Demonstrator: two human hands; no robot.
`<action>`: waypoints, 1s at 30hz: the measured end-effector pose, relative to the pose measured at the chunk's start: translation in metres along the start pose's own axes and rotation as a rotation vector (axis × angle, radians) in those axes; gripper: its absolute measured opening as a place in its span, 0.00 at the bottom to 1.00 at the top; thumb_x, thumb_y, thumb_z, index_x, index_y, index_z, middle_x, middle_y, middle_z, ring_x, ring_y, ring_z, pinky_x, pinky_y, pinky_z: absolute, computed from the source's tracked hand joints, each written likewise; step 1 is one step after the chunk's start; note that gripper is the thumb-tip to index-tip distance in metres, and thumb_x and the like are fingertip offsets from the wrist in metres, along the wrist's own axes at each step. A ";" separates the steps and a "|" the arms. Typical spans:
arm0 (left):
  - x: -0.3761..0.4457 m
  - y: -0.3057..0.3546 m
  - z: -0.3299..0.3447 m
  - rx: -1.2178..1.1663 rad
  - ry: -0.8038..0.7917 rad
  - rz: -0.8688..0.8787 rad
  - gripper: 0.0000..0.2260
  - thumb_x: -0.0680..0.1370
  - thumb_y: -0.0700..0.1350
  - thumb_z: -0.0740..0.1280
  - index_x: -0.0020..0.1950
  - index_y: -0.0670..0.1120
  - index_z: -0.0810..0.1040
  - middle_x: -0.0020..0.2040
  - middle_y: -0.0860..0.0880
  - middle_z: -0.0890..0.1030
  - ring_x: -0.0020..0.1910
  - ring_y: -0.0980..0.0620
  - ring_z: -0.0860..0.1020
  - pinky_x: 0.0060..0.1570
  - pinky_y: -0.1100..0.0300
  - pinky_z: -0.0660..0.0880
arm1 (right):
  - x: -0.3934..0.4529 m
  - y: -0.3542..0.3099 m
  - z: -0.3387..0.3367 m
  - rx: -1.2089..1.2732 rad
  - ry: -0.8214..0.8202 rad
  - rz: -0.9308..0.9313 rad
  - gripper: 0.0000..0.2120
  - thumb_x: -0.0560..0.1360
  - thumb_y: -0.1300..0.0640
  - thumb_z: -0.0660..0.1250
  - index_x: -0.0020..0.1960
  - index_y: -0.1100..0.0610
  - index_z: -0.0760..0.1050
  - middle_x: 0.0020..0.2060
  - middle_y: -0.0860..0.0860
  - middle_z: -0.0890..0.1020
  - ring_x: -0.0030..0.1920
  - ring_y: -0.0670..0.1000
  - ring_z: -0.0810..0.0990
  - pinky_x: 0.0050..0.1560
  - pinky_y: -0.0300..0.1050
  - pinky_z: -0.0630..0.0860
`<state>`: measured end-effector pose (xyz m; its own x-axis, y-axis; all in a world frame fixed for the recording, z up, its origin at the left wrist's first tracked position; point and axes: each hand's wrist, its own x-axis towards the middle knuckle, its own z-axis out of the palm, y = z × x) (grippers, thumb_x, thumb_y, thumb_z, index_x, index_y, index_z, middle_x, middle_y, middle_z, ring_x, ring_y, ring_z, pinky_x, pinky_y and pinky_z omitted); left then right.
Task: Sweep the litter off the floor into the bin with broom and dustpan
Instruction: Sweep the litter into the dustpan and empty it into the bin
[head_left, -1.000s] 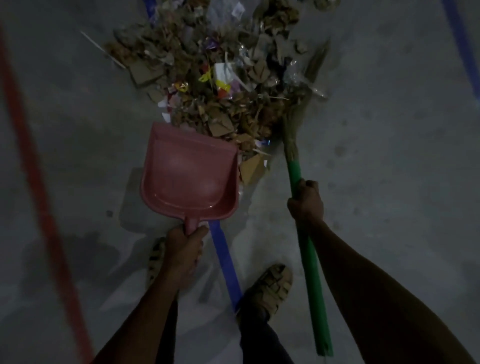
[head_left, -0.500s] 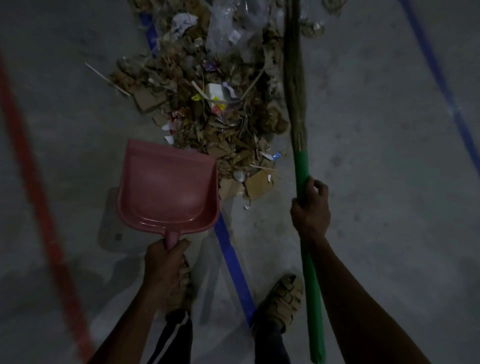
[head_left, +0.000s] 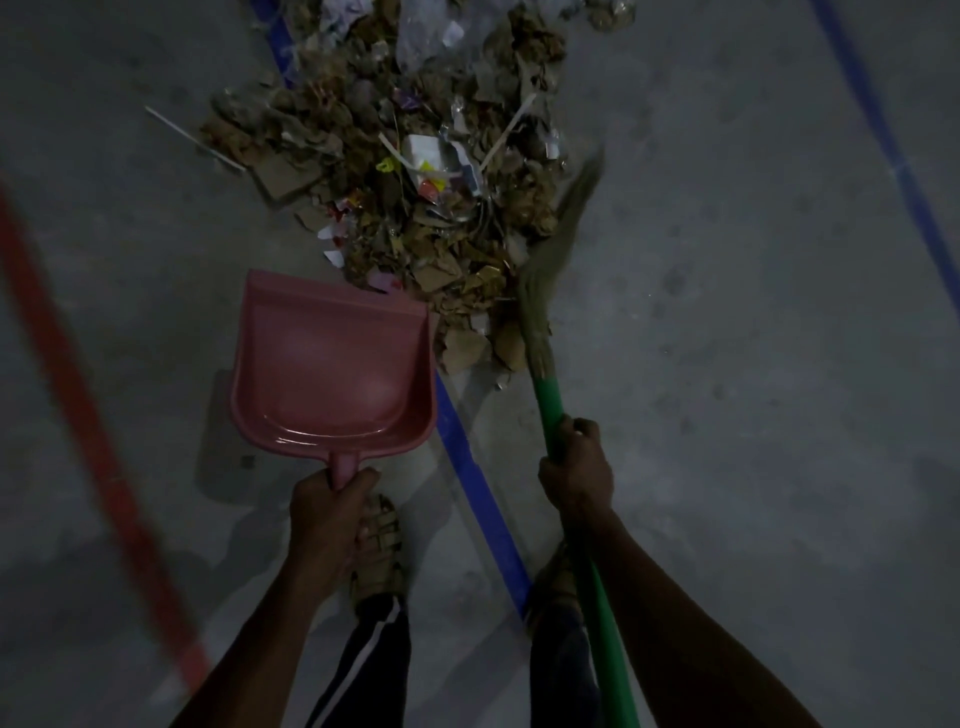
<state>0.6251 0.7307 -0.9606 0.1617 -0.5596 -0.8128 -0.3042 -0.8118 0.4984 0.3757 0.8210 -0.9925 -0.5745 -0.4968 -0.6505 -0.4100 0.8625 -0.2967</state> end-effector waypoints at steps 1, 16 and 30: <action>-0.001 -0.001 -0.003 -0.004 -0.006 0.002 0.12 0.77 0.42 0.72 0.37 0.43 0.73 0.28 0.45 0.71 0.20 0.52 0.67 0.22 0.66 0.63 | -0.001 -0.006 0.003 0.024 0.019 -0.018 0.19 0.75 0.62 0.67 0.65 0.59 0.70 0.63 0.52 0.68 0.45 0.49 0.75 0.41 0.46 0.80; -0.019 0.040 -0.028 0.171 -0.140 0.139 0.08 0.78 0.41 0.71 0.41 0.39 0.77 0.27 0.45 0.73 0.21 0.51 0.68 0.21 0.64 0.64 | -0.078 0.004 -0.002 0.079 0.320 0.152 0.27 0.74 0.62 0.67 0.71 0.57 0.67 0.69 0.49 0.65 0.40 0.50 0.76 0.32 0.45 0.78; 0.003 0.019 -0.093 0.226 -0.178 0.166 0.13 0.78 0.44 0.71 0.37 0.43 0.72 0.20 0.53 0.70 0.16 0.56 0.67 0.26 0.64 0.67 | -0.169 -0.060 0.138 0.460 0.040 0.379 0.21 0.72 0.63 0.69 0.62 0.58 0.64 0.55 0.55 0.72 0.46 0.55 0.78 0.44 0.52 0.77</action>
<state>0.7073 0.6984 -0.9257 -0.0679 -0.6268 -0.7762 -0.5161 -0.6438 0.5650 0.5951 0.8661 -0.9609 -0.6509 -0.1421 -0.7457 0.1726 0.9289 -0.3277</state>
